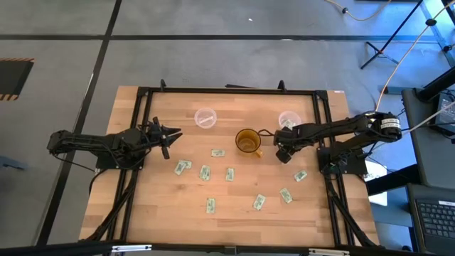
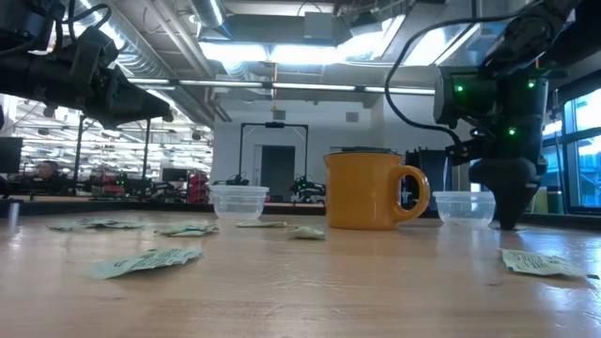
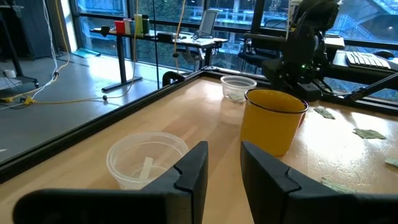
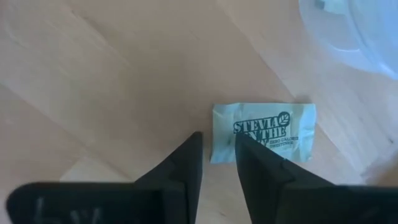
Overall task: Pick and place Stevia / Truvia into bins
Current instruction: Put the white stevia packet into the right transparent container
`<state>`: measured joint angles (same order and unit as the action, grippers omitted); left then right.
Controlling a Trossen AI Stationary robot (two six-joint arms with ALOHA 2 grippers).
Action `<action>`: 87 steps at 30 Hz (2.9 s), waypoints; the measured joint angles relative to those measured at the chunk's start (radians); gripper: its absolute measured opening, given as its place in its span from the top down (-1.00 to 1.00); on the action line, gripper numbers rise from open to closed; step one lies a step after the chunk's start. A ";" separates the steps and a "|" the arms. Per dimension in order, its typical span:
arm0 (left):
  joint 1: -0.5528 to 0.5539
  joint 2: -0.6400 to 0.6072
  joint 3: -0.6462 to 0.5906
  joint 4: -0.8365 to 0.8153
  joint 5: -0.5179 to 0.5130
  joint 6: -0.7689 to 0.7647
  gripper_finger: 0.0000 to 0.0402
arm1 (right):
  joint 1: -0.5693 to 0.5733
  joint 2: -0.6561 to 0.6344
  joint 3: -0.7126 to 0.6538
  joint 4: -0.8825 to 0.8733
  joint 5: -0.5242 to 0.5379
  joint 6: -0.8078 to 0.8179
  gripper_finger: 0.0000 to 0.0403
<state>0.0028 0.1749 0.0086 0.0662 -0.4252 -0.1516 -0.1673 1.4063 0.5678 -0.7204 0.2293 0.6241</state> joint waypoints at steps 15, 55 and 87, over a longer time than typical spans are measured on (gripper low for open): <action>0.000 0.000 0.000 0.000 0.000 0.000 0.56 | -0.026 0.000 -0.005 0.010 -0.039 -0.003 0.97; 0.000 0.000 0.000 0.000 0.000 0.026 0.56 | -0.391 0.005 0.416 -0.239 -0.042 -0.474 0.99; 0.000 0.000 0.000 0.000 0.000 0.024 0.56 | -0.394 -0.055 0.354 -0.343 -0.194 -0.370 0.49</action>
<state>0.0027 0.1749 0.0086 0.0663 -0.4255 -0.1272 -0.5609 1.3514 0.9218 -1.0630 0.0357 0.2545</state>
